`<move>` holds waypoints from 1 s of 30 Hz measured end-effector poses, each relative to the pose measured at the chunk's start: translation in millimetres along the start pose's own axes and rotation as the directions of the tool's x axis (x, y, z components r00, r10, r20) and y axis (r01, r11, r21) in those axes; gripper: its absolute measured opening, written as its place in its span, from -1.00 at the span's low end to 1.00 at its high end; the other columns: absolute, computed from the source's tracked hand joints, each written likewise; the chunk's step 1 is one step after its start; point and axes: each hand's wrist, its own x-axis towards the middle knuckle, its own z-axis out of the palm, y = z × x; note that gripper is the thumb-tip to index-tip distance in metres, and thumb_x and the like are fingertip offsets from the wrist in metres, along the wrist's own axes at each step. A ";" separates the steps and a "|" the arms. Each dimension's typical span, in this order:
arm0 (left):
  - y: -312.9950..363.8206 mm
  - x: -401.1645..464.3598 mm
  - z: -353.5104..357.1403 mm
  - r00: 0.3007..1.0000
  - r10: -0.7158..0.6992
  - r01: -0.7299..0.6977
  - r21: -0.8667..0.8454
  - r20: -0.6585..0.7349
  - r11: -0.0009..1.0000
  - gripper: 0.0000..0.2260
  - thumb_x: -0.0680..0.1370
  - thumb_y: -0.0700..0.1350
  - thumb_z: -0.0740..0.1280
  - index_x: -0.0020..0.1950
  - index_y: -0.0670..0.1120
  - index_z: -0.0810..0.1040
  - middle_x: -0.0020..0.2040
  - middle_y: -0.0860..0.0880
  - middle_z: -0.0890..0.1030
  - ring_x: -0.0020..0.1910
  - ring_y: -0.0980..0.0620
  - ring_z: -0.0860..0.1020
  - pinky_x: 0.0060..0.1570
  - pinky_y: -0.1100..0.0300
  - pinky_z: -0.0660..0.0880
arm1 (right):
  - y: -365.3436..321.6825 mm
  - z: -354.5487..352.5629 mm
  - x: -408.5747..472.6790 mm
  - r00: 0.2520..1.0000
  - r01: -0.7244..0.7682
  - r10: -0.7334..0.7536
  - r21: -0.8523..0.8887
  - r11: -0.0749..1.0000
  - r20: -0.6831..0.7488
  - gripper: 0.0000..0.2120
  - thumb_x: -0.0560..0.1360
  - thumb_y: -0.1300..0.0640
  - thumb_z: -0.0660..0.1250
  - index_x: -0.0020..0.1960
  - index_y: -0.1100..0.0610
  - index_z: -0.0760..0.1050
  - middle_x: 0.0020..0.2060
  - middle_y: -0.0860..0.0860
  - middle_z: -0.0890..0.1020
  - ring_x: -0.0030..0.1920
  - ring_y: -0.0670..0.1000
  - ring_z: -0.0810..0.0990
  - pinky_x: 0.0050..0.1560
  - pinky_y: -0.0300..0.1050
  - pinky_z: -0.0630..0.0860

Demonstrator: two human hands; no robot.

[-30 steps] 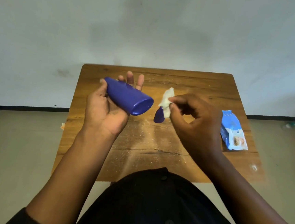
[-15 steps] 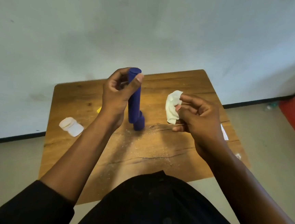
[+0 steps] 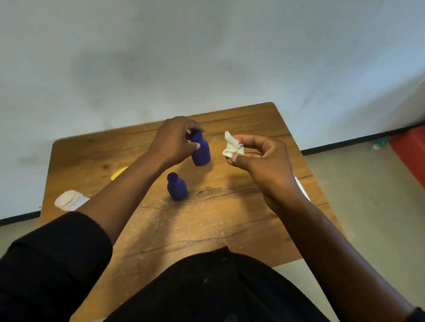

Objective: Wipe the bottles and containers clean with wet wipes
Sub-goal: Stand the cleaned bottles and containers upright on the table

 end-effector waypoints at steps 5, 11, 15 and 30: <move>-19.8 16.0 28.3 0.991 0.005 -0.032 0.197 0.137 0.980 -0.61 0.47 -0.21 0.56 0.27 0.02 0.70 0.21 0.03 0.68 0.05 0.00 0.63 0.08 0.03 0.58 | 15.0 0.1 26.0 0.998 -0.069 0.068 -0.099 0.993 -0.018 -0.82 0.54 0.12 0.54 0.12 0.00 0.65 0.04 -0.09 0.71 0.02 0.00 0.73 -0.02 -0.12 0.68; -33.6 14.2 51.9 0.983 -0.008 -0.035 0.233 0.183 0.972 -0.65 0.47 -0.20 0.56 0.24 0.01 0.70 0.14 0.01 0.67 0.06 -0.04 0.61 0.03 0.08 0.52 | 40.2 1.4 45.5 0.990 -0.139 0.141 -0.127 0.982 0.009 -0.96 0.51 0.24 0.49 -0.07 0.17 0.64 -0.09 0.07 0.70 -0.01 -0.01 0.68 0.07 -0.01 0.68; -38.0 11.2 63.9 0.981 -0.023 -0.022 0.227 0.192 0.974 -0.67 0.47 -0.20 0.55 0.22 -0.01 0.68 0.11 -0.02 0.65 0.04 -0.06 0.59 -0.01 0.10 0.46 | 50.6 4.1 56.8 0.982 -0.158 0.164 -0.071 0.985 0.092 -0.81 0.56 0.35 0.37 0.09 0.11 0.60 -0.05 0.07 0.70 -0.02 0.00 0.68 -0.06 -0.11 0.69; -36.9 7.0 63.3 0.980 -0.071 0.031 0.209 0.186 0.977 -0.52 0.47 -0.15 0.54 0.39 -0.07 0.59 0.23 -0.05 0.66 0.20 -0.10 0.60 0.12 0.07 0.51 | 81.3 32.6 113.0 0.957 0.238 -0.067 -0.636 0.734 0.281 -0.69 0.52 0.02 0.52 0.24 -0.04 0.59 0.12 -0.07 0.69 0.05 -0.03 0.64 0.06 -0.06 0.62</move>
